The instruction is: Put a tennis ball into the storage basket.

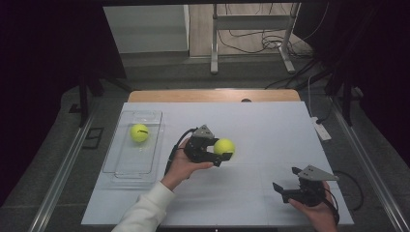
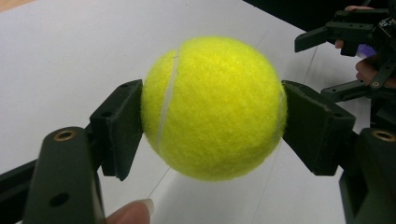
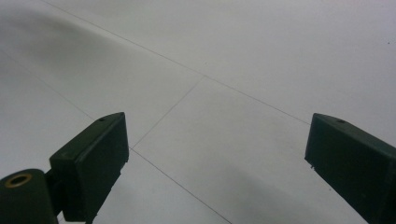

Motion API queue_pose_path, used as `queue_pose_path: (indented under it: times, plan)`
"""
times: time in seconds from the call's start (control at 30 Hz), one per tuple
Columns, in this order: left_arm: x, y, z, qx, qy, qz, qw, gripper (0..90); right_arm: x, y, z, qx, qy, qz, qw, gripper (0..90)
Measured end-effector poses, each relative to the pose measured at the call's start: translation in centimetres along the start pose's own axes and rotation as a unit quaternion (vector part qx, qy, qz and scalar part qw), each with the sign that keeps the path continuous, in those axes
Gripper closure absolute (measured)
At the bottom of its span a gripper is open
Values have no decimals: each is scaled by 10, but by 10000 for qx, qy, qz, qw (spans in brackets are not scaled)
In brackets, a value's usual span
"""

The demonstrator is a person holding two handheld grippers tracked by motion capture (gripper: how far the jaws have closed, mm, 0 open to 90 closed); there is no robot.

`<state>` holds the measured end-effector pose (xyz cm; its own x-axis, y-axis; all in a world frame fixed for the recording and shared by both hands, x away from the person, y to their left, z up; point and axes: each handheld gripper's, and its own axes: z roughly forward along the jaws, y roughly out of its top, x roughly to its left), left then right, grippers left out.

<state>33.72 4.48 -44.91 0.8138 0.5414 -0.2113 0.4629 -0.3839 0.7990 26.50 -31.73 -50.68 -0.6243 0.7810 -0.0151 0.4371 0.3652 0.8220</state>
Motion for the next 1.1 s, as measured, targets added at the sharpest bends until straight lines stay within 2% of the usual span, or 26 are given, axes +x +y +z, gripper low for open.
queue_pose_path:
  times: [0.4,0.77,1.1]
  plan:
    - [5,-4,-16,-63,104,-34,9999,266,2,0,0,10,-24,10,10000,65]
    - [17,-11,-31,-146,255,-189,9994,267,1,0,0,3,-29,1,10000,65]
    - [19,-11,-41,-242,310,-223,9990,267,1,0,-1,-2,-37,5,10000,65]
